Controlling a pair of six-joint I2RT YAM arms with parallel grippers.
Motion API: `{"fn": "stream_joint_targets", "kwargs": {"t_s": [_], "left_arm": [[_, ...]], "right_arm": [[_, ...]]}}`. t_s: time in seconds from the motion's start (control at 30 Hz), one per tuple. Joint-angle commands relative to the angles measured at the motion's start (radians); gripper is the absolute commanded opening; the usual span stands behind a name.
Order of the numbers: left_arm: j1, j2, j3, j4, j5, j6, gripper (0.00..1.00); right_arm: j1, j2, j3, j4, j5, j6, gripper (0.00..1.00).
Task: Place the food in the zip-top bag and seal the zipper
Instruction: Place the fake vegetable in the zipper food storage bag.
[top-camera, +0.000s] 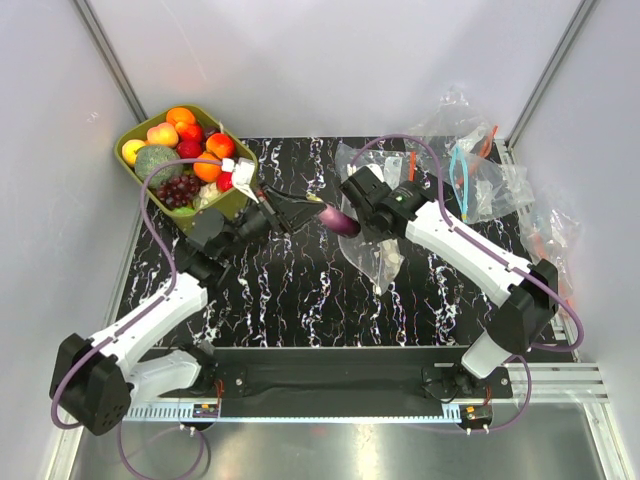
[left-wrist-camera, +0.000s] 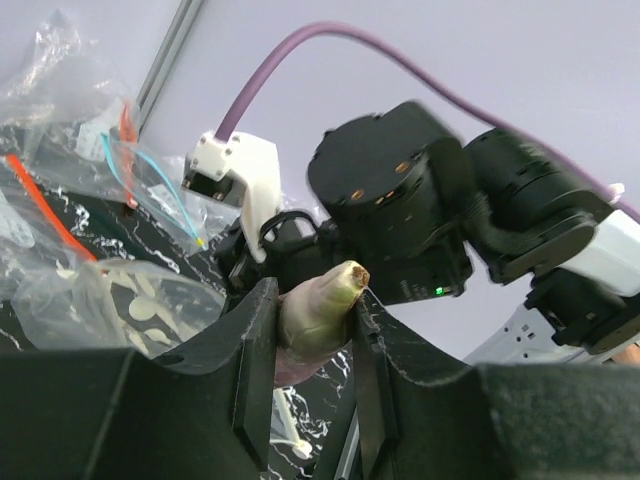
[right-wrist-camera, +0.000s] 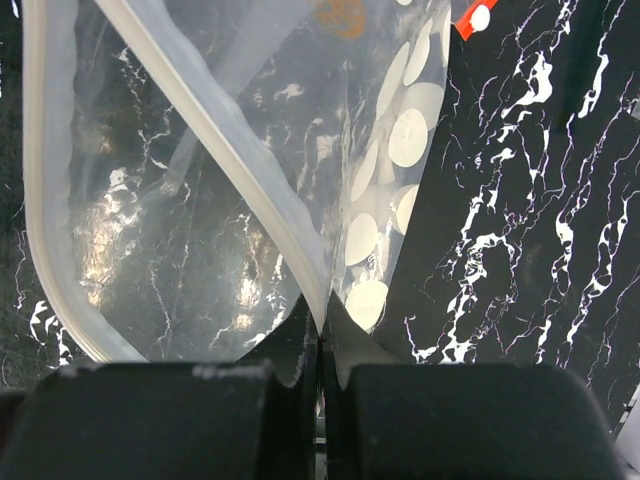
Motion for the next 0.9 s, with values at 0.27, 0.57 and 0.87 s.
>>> {"fn": "stream_joint_targets", "kwargs": {"t_s": [0.27, 0.57, 0.87], "left_arm": [[-0.034, 0.150, -0.061, 0.190, -0.088, 0.046, 0.10], [-0.163, 0.336, 0.002, 0.293, -0.115, 0.104, 0.13], [-0.270, 0.359, 0.091, 0.017, -0.330, 0.302, 0.60]], "right_arm": [[-0.013, -0.041, 0.043, 0.035, -0.020, 0.016, 0.00], [-0.014, -0.051, 0.027, 0.045, -0.039, 0.031, 0.00], [-0.014, -0.083, 0.020, 0.038, -0.020, 0.034, 0.00]]}}
